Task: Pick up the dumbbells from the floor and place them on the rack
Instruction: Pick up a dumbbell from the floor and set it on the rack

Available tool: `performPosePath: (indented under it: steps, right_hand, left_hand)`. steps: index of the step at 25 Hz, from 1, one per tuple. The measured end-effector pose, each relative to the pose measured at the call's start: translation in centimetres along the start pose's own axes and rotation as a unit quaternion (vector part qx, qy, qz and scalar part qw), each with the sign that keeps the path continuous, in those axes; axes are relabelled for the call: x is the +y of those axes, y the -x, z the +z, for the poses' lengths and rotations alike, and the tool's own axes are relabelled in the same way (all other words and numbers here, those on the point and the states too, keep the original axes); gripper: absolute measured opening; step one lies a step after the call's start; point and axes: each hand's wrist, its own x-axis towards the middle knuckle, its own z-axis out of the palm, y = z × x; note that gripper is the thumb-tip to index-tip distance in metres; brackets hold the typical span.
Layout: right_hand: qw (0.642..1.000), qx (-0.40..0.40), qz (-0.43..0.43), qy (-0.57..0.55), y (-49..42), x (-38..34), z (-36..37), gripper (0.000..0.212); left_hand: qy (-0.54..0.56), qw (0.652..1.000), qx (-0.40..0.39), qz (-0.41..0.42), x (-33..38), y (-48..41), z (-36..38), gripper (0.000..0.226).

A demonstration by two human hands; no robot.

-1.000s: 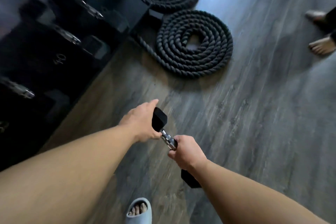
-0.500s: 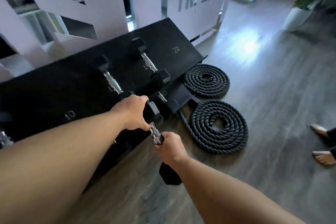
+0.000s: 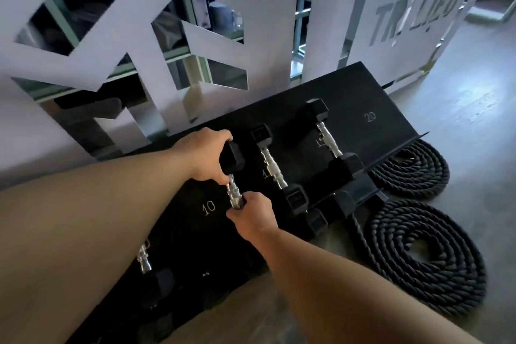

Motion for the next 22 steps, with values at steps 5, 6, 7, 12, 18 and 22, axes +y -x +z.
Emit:
performPosePath:
  steps: [5, 6, 7, 12, 18, 22]
  right_hand:
    - [0.999, -0.048, -0.014, 0.002, -6.1, -2.1, 3.5, 0.016]
    - [0.998, -0.057, -0.011, 0.0, -7.3, -2.2, 4.1, 0.017]
    - [0.998, -0.065, -0.004, -0.003, -8.3, -2.3, 4.8, 0.018]
    - [0.992, -0.113, 0.051, -0.013, -12.7, -0.1, 8.3, 0.017]
    - [0.985, -0.134, 0.099, -0.042, -13.2, 3.5, 9.8, 0.014]
    - [0.984, -0.131, 0.099, -0.065, -12.9, 3.6, 9.6, 0.012]
  left_hand:
    - [-0.007, 0.998, 0.021, -0.064, -4.9, -3.2, 1.1, 0.1]
    - [-0.004, 0.997, 0.023, -0.077, -5.8, -4.0, 1.5, 0.098]
    - [0.001, 0.996, 0.023, -0.087, -6.6, -4.6, 2.0, 0.097]
    - [0.008, 0.991, 0.006, -0.132, -8.8, -8.1, 6.9, 0.085]
    - [0.107, 0.972, -0.05, -0.201, -10.9, -8.9, 10.9, 0.096]
    - [0.101, 0.971, -0.054, -0.21, -10.2, -9.0, 10.7, 0.099]
